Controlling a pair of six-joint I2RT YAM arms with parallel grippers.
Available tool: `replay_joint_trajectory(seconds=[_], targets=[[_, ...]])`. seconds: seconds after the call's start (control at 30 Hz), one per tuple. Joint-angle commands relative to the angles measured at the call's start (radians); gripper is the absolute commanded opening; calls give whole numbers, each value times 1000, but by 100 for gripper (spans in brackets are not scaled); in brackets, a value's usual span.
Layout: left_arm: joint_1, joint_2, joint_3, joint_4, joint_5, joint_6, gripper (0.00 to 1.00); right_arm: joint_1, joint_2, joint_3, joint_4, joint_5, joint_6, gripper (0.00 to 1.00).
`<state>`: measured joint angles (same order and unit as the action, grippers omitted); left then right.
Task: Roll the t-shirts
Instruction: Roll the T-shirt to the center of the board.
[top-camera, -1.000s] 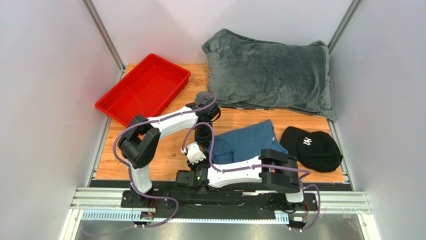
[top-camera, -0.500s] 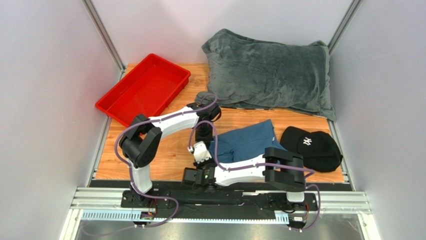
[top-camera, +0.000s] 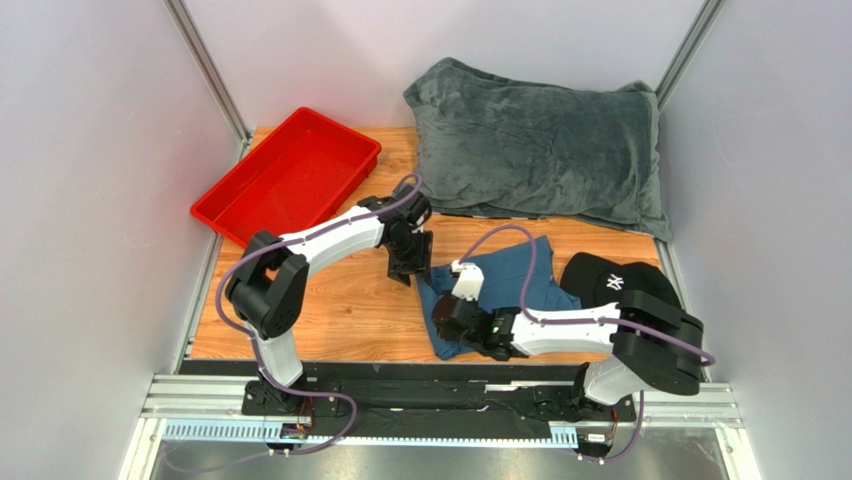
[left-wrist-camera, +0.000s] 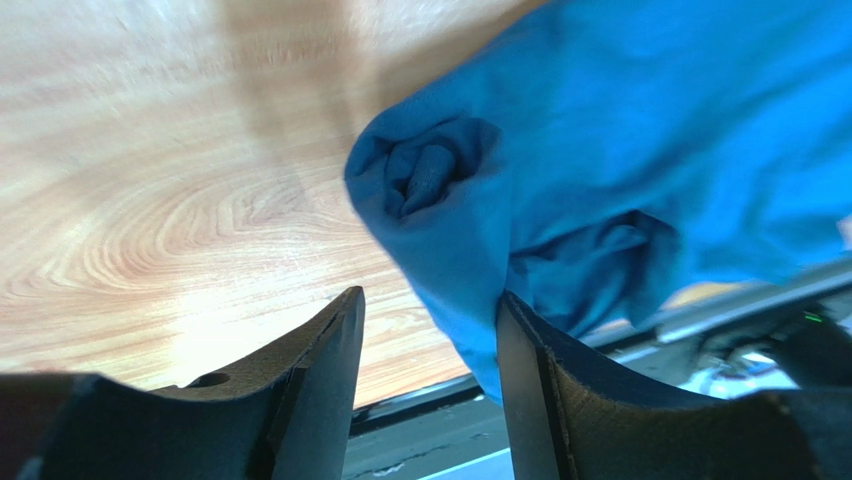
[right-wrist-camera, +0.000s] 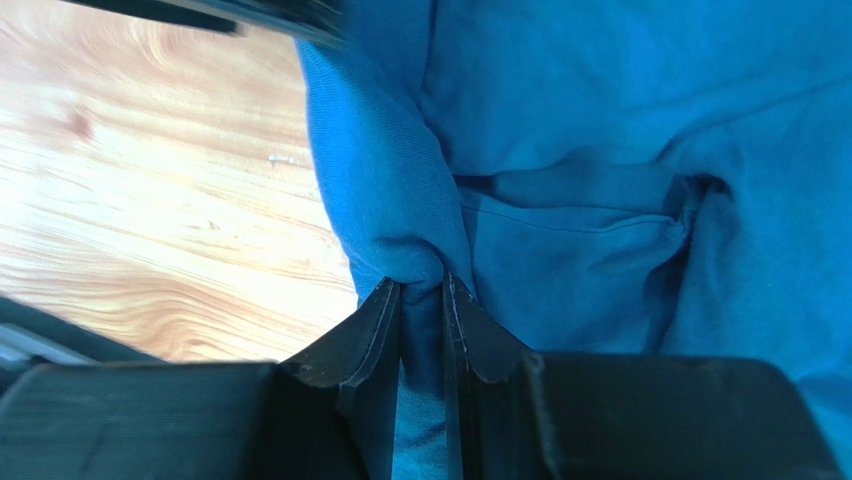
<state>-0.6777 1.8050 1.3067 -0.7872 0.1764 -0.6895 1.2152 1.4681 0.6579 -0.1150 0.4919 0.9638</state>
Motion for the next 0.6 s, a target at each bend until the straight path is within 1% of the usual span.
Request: replay_joint_trajectory(seconds=[0.0, 0.07, 0.13, 0.17, 0.2, 0.23, 0.37, 0.4, 0.53, 0.57], targets=[[32, -104, 0, 87, 69, 36, 59, -77, -58, -125, 176, -159, 95, 21], [43, -139, -56, 127, 109, 34, 60, -114, -83, -162, 228, -209, 137, 21], [44, -173, -122, 201, 139, 33, 60, -158, -94, -223, 276, -254, 170, 20], [44, -182, -147, 233, 155, 28, 60, -170, -95, -239, 309, -292, 193, 20], [44, -191, -171, 297, 172, 27, 60, -181, -95, -250, 320, -308, 199, 20], [44, -196, -210, 319, 198, 21, 60, -198, -95, -262, 330, -318, 202, 20], [44, -184, -293, 433, 250, 5, 60, -229, -86, -296, 376, -378, 231, 19], [44, -180, -328, 495, 261, -1, 61, -236, -78, -302, 382, -383, 243, 19], [44, -145, -357, 563, 264, -13, 63, -253, -58, -326, 417, -418, 265, 19], [44, -139, -363, 603, 268, -13, 63, -258, -55, -336, 437, -426, 269, 18]])
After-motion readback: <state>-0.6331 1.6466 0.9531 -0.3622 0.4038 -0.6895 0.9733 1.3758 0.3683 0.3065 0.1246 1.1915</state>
